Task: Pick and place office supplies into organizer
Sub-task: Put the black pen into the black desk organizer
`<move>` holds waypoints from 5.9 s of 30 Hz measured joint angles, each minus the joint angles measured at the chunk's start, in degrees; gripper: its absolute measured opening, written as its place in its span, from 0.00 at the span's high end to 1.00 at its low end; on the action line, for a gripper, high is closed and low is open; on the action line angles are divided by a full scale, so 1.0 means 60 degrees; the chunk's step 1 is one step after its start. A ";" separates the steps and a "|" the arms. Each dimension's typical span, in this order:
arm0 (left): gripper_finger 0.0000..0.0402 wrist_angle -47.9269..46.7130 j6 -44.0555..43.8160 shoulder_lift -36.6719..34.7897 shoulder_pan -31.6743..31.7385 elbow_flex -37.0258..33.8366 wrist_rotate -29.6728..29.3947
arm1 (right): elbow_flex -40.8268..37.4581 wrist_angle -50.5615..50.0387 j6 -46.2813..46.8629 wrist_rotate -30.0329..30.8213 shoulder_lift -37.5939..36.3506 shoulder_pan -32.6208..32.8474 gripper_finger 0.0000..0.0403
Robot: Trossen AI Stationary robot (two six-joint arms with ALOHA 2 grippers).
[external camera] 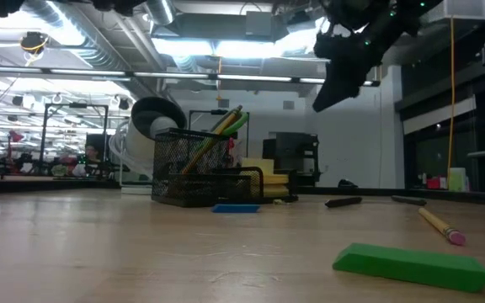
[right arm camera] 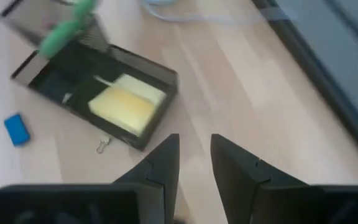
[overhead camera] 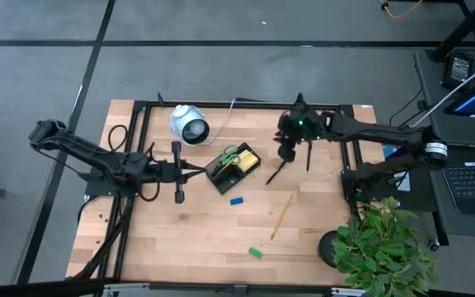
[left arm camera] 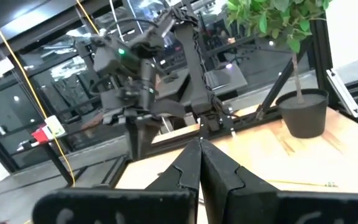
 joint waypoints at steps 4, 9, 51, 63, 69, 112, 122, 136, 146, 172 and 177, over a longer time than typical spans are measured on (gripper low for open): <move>1.00 -0.0209 -0.0234 -0.0122 -0.0004 -0.0023 0.0002 | 0.0477 -0.1289 0.1647 -0.0002 0.0003 -0.0459 0.76; 1.00 -0.0520 -0.0240 -0.0122 -0.0004 -0.0023 0.0000 | 0.0567 -0.2084 0.2795 0.0153 0.0005 -0.0837 0.76; 1.00 -0.0766 -0.0770 -0.0114 -0.0004 -0.0023 0.0038 | -0.3696 -0.1347 0.7890 0.1684 0.0116 -0.1284 0.76; 1.00 -0.0766 -0.0770 -0.0114 -0.0007 -0.0023 0.0039 | -0.4103 -0.0377 0.8639 0.1760 0.0116 -0.1286 0.76; 1.00 -0.0766 -0.0769 -0.0114 -0.0007 -0.0019 0.0035 | -0.4103 -0.0381 0.8165 0.1759 0.0116 -0.1286 0.76; 1.00 -0.0777 -0.0766 -0.0114 -0.0007 -0.0019 0.0035 | -0.4059 0.0013 0.6189 0.1716 0.1180 -0.1286 0.91; 1.00 -0.0774 -0.0740 -0.0111 -0.0006 -0.0019 0.0039 | -0.3561 -0.0183 0.5561 0.1814 0.1278 -0.1252 0.93; 1.00 -0.0770 -0.0741 -0.0113 -0.0004 -0.0019 0.0035 | -0.2271 -0.0039 0.4653 0.1582 0.1249 -0.1114 0.93; 1.00 -0.0766 -0.0759 -0.0111 -0.0007 -0.0019 0.0038 | -0.0339 -0.0151 0.2978 0.1578 0.1231 -0.0544 0.93; 1.00 -0.0803 -0.0726 -0.0114 -0.0007 -0.0016 -0.0509 | 0.1924 0.2570 -0.0291 -0.2618 0.1209 0.0874 0.93; 1.00 -0.0775 -0.0589 -0.0336 0.0000 -0.0017 -0.1230 | 0.1408 0.4196 -0.0666 -0.3838 0.1209 0.1420 0.93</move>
